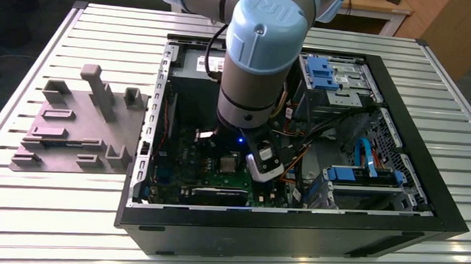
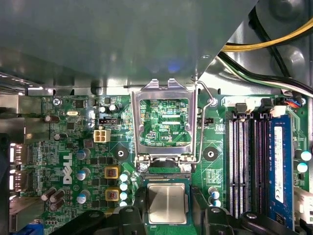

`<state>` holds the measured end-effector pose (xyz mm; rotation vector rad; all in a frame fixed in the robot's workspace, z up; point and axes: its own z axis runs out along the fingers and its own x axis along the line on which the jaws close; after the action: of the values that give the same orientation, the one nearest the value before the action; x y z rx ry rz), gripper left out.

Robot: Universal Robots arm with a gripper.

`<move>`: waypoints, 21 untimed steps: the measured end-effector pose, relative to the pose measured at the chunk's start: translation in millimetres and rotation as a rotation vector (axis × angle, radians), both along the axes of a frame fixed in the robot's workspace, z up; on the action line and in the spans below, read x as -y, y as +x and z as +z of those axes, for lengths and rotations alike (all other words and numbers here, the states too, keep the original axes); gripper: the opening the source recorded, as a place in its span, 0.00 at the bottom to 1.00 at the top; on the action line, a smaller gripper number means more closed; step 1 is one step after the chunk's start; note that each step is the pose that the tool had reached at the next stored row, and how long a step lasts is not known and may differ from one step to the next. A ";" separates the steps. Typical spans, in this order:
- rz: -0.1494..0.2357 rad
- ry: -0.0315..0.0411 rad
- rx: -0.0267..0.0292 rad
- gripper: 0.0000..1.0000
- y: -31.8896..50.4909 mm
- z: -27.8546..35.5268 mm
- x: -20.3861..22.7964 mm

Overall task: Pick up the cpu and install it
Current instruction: 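Place the cpu into insertion slot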

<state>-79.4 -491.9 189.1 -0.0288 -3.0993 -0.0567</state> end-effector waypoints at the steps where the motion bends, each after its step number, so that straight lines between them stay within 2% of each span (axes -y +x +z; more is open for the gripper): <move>1: 0.000 0.0000 0.0000 0.48 0.0 -0.2 0.0; 2: 0.000 -0.0002 0.0001 0.48 0.0 -0.5 0.0; 3: 0.000 -0.0010 0.0001 0.54 0.0 -0.6 0.0; 8: 0.000 -0.0033 0.0000 0.54 0.0 -2.2 0.0; 14: 0.000 -0.0043 0.0003 0.49 0.2 -1.9 -0.1; 21: 0.000 -0.0170 -0.0024 0.49 1.6 2.7 0.0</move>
<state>-77.8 -492.0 191.9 -0.0296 -3.0975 -0.0303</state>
